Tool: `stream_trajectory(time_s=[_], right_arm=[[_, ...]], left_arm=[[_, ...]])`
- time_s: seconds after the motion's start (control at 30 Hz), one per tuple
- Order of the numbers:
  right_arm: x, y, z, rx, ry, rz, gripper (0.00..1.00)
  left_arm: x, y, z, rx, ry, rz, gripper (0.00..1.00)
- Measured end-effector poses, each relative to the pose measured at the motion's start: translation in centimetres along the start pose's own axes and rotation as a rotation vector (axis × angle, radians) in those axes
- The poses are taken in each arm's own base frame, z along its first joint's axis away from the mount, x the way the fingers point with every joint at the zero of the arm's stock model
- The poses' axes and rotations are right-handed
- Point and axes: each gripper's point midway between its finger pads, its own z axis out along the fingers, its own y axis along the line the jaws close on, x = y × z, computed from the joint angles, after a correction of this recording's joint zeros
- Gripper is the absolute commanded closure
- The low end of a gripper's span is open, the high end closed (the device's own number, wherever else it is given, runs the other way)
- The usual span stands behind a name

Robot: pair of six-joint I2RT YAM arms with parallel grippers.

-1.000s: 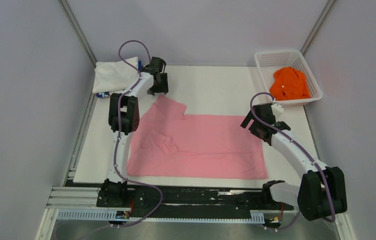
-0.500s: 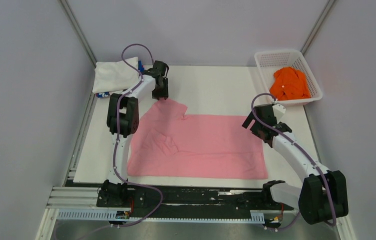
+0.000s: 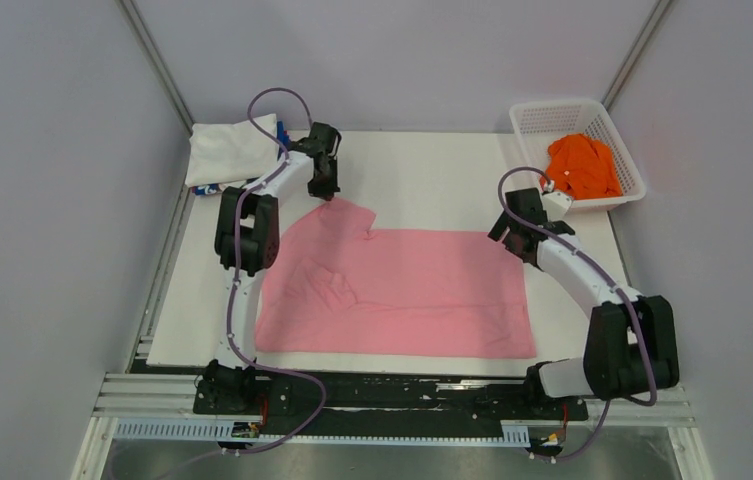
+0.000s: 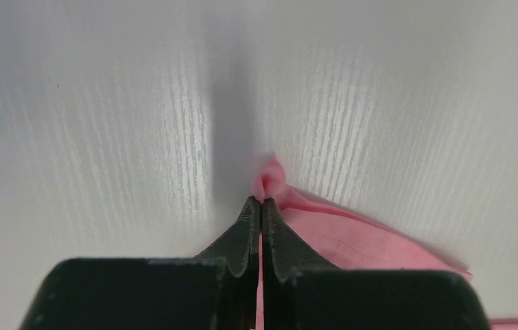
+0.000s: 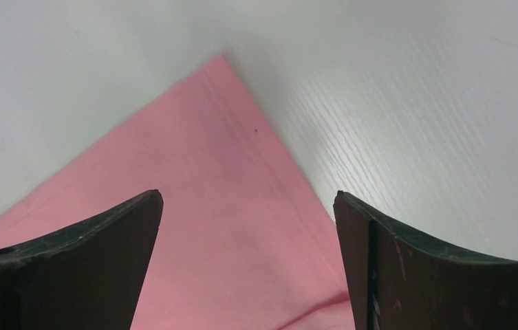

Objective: Fold and stack the t-shirts
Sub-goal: Grab the side of the flattened tshirt furthest away from the robot with both arms

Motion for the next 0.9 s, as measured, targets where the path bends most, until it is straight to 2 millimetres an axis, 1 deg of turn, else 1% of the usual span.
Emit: stream_trajectory(time_s=[0.07,0.13,0.2,0.27,0.3,0.37,0.47,0.57,0.6,0.77,0.9], right_arm=[[-1.3,0.8,1.1,0.026,0.004,0.003,0.13],[-2.7,1.8,2.5,0.05,0.003,0.003,0.2],[-4.0,2.9,4.2,0.077,0.004,0.001,0.25],[-4.7,3.8,5.8,0.101,0.011,-0.009,0.28],[-4.9,4.1,6.8,0.118,0.019,-0.017,0.3],[-4.6,4.5,8.3,0.141,0.041,-0.035,0.33],[-3.4,4.6,10.1,0.182,0.092,-0.069,0.36],[-2.5,4.3,11.0,0.218,0.132,-0.094,0.42],[-2.7,4.4,11.0,0.219,0.132,-0.095,0.44],[-2.0,3.6,10.6,0.248,0.159,-0.112,0.56],[-1.7,3.0,10.3,0.269,0.158,-0.1,0.73]], left_arm=[[0.0,-0.3,-0.1,0.02,-0.011,0.002,1.0],[0.5,-0.5,-0.4,0.037,-0.014,0.006,1.0],[1.2,-0.6,-1.0,0.049,-0.015,0.014,1.0],[1.5,-0.8,-1.9,0.057,-0.028,0.025,1.0],[1.5,-1.0,-2.5,0.065,-0.042,0.031,1.0],[1.4,-1.3,-3.6,0.079,-0.067,0.04,1.0],[0.9,-1.9,-5.3,0.111,-0.117,0.053,1.0],[0.6,-2.2,-6.6,0.132,-0.154,0.064,1.0],[0.6,-2.2,-6.8,0.136,-0.16,0.066,1.0],[2.1,-1.8,-7.3,0.132,-0.151,0.073,1.0],[3.3,-1.4,-7.5,0.123,-0.141,0.077,1.0]])
